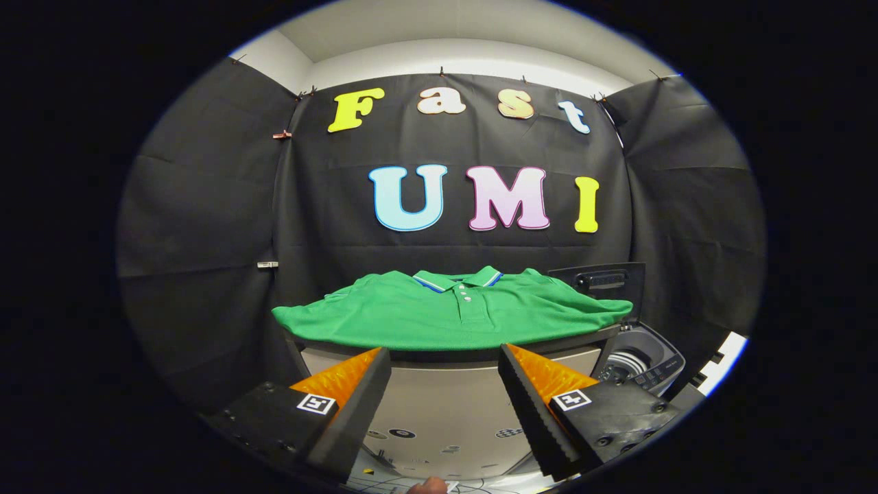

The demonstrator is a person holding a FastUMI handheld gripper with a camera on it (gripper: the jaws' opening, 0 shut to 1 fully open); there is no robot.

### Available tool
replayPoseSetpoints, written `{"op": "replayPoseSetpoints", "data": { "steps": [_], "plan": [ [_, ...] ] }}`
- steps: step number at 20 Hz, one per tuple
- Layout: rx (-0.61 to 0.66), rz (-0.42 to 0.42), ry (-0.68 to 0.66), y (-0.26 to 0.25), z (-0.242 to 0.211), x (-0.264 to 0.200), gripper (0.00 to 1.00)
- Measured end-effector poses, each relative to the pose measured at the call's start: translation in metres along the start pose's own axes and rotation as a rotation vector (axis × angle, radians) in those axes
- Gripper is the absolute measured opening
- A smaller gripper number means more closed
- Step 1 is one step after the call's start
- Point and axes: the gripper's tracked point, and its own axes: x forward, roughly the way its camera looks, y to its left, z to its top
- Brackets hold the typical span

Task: Put the clothes into the washing machine and then close the washing machine lid.

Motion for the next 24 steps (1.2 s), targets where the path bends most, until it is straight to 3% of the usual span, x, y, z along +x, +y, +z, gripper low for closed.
{"op": "replayPoseSetpoints", "data": {
  "steps": [7,13,21,24],
  "plan": [
    [-0.002,-0.003,0.023,0.001,-0.003,0.005,0.99],
    [0.023,-0.001,0.008,0.003,0.03,0.025,0.99],
    [0.051,-0.03,0.067,-0.007,0.056,0.089,0.99],
    [0.02,-0.049,0.169,-0.015,0.051,0.119,0.99]
  ]
}}
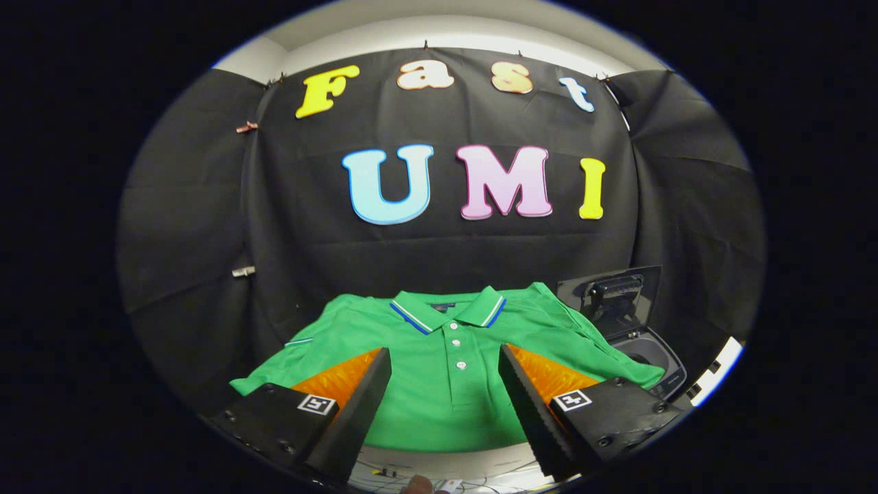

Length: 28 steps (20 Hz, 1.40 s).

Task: Put the clothes into the washing machine and then close the washing machine lid.

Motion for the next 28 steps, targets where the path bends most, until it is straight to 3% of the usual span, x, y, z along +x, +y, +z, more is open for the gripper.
{"op": "replayPoseSetpoints", "data": {
  "steps": [7,13,28],
  "plan": [
    [0.036,0.007,0.171,-0.003,0.005,0.06,0.99],
    [-0.047,0.003,0.398,-0.007,-0.02,0.094,0.99],
    [-0.033,-0.079,0.734,-0.024,-0.047,0.104,0.99]
  ]
}}
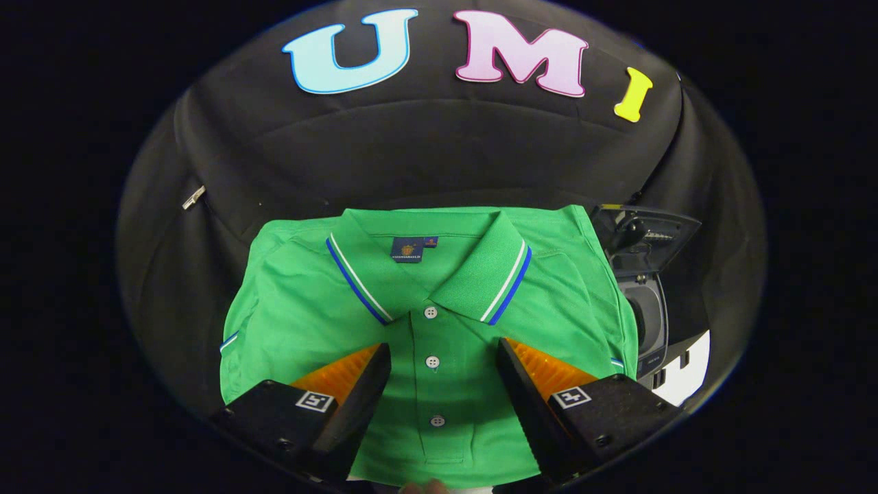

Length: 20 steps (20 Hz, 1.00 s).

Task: Put the clothes into the washing machine and then close the washing machine lid.

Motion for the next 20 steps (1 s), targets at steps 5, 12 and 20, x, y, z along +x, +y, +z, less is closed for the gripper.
{"op": "replayPoseSetpoints", "data": {
  "steps": [5,12,20],
  "plan": [
    [-0.009,-0.012,0.103,-0.0008,-0.001,0.0026,1.0],
    [-0.035,-0.008,0.152,-0.0082,-0.0019,0.0041,0.79],
    [-0.055,-0.014,0.123,-0.0088,0.0023,0.0039,0.52]
  ]
}}
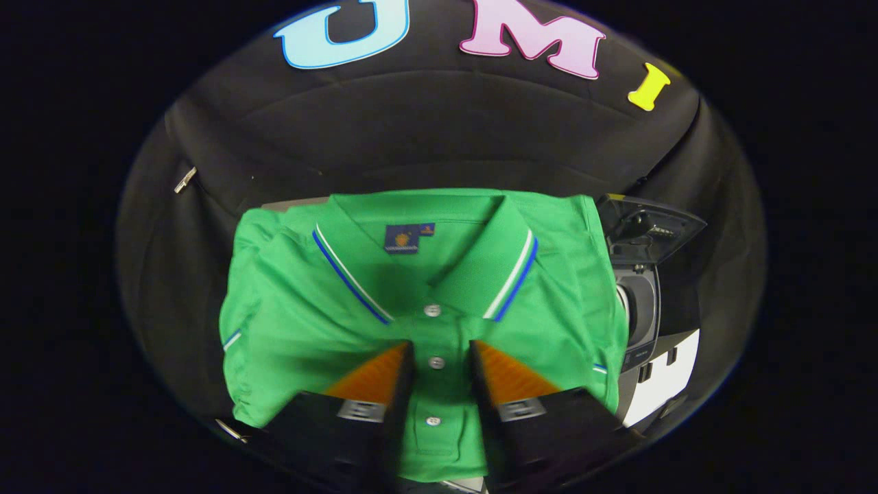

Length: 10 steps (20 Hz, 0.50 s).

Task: Put the clothes into the washing machine and then close the washing machine lid.

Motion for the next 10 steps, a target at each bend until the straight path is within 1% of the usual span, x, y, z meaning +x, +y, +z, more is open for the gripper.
{"op": "replayPoseSetpoints", "data": {
  "steps": [1,3,9,10],
  "plan": [
    [0.018,0.004,-0.004,-0.0006,-0.0017,0.0009,0.29],
    [0.048,0.014,-0.021,0.0031,-0.0007,-0.0009,0.27],
    [0.046,-0.004,-0.035,-0.0003,-0.0007,0.0026,0.27],
    [0.035,0.003,-0.051,0.0008,0.0011,0.0024,0.17]
  ]
}}
